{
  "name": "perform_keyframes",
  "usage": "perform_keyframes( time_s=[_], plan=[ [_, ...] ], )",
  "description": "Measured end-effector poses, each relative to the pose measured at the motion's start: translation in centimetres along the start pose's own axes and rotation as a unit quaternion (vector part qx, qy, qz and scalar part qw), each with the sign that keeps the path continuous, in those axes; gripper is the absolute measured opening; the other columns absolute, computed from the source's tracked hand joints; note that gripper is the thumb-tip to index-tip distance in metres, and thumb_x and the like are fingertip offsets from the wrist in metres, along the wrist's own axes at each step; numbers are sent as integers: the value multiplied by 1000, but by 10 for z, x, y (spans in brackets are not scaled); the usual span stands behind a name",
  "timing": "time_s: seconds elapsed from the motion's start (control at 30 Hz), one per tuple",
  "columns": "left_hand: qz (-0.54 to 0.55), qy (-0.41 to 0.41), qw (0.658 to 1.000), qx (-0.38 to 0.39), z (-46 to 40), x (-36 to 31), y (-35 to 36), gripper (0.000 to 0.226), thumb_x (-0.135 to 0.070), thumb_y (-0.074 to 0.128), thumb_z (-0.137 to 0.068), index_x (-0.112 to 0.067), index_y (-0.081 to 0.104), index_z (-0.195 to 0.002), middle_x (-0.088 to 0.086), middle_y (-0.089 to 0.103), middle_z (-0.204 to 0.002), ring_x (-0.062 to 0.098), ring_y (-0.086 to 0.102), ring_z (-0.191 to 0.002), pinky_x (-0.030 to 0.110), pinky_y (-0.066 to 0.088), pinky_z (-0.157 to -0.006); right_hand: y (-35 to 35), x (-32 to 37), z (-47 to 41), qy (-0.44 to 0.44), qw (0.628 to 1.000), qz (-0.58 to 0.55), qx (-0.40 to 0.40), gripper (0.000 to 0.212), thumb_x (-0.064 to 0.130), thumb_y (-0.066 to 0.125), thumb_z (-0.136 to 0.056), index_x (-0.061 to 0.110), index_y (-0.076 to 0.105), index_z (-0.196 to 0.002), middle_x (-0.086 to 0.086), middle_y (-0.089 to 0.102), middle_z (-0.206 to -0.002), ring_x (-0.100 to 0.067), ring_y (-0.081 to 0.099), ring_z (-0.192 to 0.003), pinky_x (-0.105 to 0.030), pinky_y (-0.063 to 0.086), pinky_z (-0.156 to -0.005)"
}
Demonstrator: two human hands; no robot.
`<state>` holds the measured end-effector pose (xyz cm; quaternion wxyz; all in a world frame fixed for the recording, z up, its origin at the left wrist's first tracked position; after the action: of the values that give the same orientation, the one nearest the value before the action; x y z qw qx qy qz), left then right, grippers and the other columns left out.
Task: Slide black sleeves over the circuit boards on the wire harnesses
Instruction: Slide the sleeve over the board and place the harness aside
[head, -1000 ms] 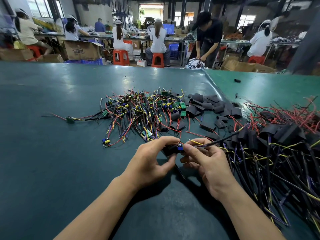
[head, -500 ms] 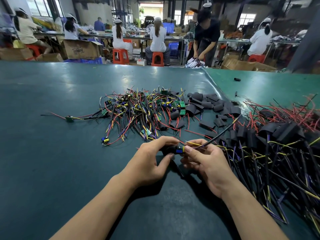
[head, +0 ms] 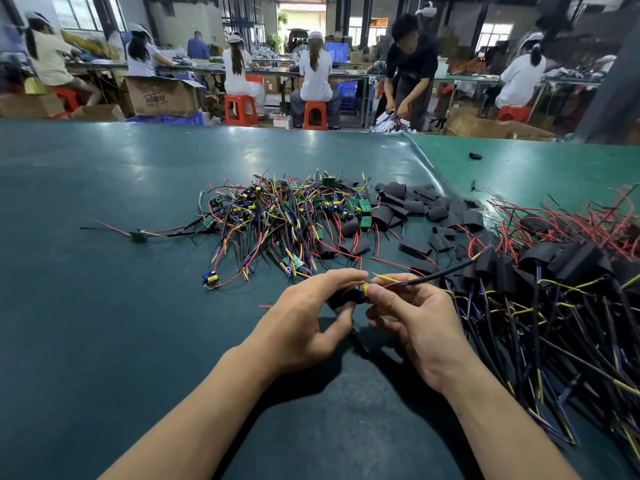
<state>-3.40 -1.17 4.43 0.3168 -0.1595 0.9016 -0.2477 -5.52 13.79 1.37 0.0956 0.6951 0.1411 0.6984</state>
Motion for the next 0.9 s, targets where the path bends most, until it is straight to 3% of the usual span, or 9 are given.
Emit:
perform_keyframes(
  time_s=[0.13,0.37,0.57,0.77,0.9],
  plan=[
    [-18,16,1000,7,0,-2,1,43,-2,69,-84,-5,60,-126,4,68,-116,17,65,-105,36,53,-90,3,2,3,-11,999,28,15,13,19,81,-60,23,72,-68,-6,72,-75,-15,63,-58,-23,50,-51],
    [-24,26,999,13,0,-3,7,41,-5,65,-89,-8,58,-129,3,67,-120,17,64,-109,36,52,-91,3,-2,2,-10,1000,8,-7,9,12,79,-59,14,73,-66,-8,71,-69,-15,67,-60,-21,52,-51],
    [-92,-7,996,-7,-3,5,-2,48,-25,77,-82,-4,63,-123,3,69,-112,20,63,-102,36,50,-91,-4,0,-2,7,996,-71,-52,22,10,75,-65,2,68,-85,-11,71,-74,-18,67,-59,-23,56,-55],
    [-90,-44,994,-40,-2,13,-7,28,-12,75,-81,-7,72,-109,2,73,-95,21,67,-85,38,55,-78,-4,3,1,5,998,-27,-51,21,15,74,-66,6,70,-85,-7,72,-75,-21,69,-67,-26,53,-51],
    [-75,-43,995,-44,-2,13,-7,23,-4,73,-83,-7,72,-106,1,72,-96,18,67,-85,36,55,-78,2,7,4,-4,999,-30,-36,39,30,75,-67,8,69,-99,-8,69,-74,-21,68,-63,-25,50,-48]
  ],
)
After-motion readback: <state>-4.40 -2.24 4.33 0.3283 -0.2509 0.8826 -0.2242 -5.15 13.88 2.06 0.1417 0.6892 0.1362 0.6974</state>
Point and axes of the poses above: each hand's wrist, its own z-axis away from the middle knuckle, its own y-axis out of the palm, x = y × z, the point moved 6 cm from there along -z, towards the middle knuckle
